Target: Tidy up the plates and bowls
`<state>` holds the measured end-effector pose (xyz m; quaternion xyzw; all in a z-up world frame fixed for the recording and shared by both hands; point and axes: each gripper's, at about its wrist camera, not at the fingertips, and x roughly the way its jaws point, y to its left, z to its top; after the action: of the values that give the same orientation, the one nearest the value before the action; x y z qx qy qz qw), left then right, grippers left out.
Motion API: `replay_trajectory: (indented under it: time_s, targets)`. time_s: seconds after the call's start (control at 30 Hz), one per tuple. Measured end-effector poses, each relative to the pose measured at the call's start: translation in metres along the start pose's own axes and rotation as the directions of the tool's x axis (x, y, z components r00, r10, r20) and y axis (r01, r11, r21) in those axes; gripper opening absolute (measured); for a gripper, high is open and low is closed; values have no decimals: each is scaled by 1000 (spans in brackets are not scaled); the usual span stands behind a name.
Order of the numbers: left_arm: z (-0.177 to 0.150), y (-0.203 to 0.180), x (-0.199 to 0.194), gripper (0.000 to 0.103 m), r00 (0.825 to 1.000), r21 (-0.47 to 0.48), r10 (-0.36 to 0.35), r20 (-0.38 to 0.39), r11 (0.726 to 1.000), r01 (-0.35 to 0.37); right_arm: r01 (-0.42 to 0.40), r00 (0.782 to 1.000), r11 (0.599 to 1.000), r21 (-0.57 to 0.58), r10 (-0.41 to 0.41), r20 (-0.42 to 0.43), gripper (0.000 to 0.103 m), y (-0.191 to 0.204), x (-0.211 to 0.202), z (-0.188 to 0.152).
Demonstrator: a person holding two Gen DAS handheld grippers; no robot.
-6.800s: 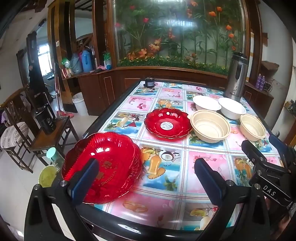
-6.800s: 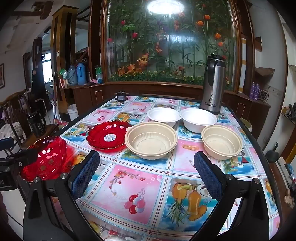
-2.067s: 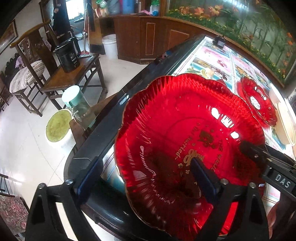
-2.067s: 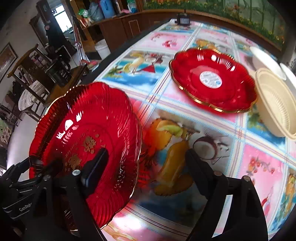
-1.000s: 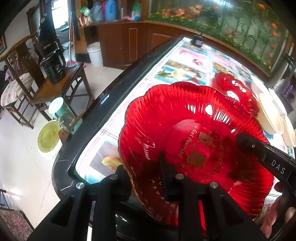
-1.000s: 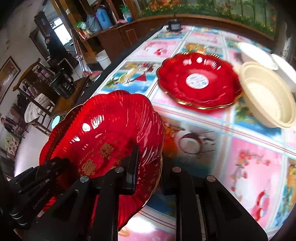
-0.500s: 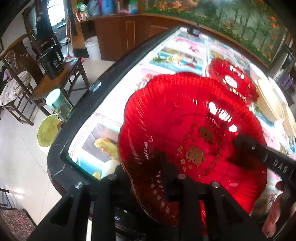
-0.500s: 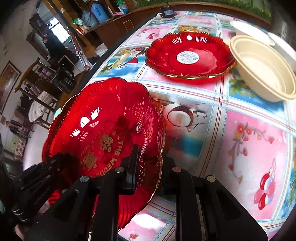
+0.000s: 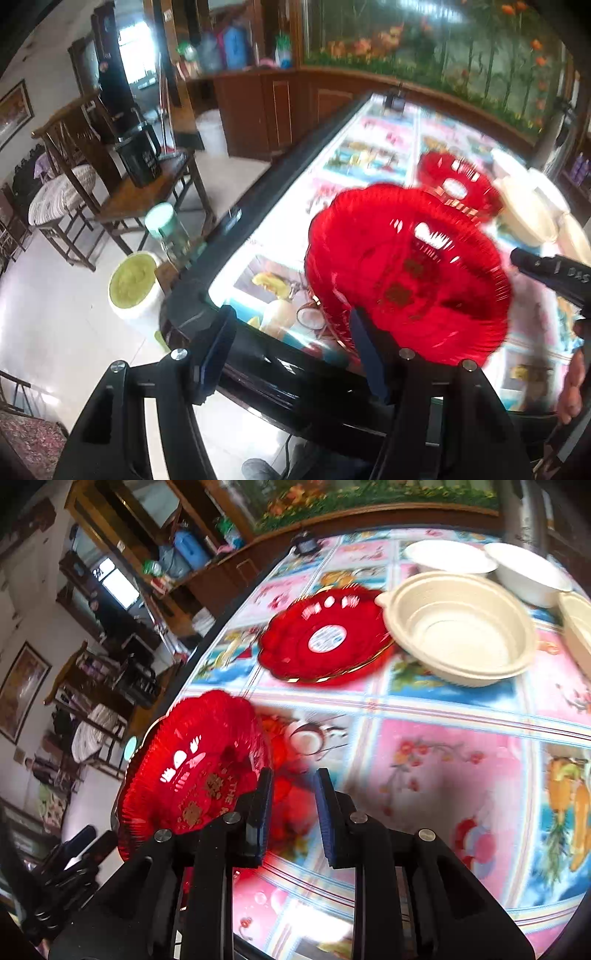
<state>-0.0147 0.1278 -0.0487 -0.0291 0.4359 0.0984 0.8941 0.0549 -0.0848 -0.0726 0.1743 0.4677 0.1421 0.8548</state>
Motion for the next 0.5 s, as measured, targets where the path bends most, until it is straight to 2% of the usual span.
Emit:
replay_trajectory:
  time_s: [0.1, 0.2, 0.3, 0.43, 0.5]
  targets:
    - [4, -7, -23, 71, 997, 8, -21, 72, 1000, 20, -14, 999, 1000, 18, 13, 33, 23, -6, -10, 1]
    - [11, -12, -31, 77, 994, 12, -57, 98, 998, 56, -9, 998, 999, 41, 6, 59, 23, -14, -18, 6]
    - [23, -17, -27, 77, 991, 11, -108, 83, 994, 108, -19, 998, 997, 77, 14, 67, 23, -24, -19, 12]
    - [48, -27, -6, 77, 984, 2, -179, 11, 984, 179, -32, 998, 991, 131, 25, 54, 23, -35, -11, 21]
    - [58, -32, 0, 77, 982, -2, -190, -14, 982, 190, -57, 997, 985, 161, 49, 57, 23, -41, -7, 27]
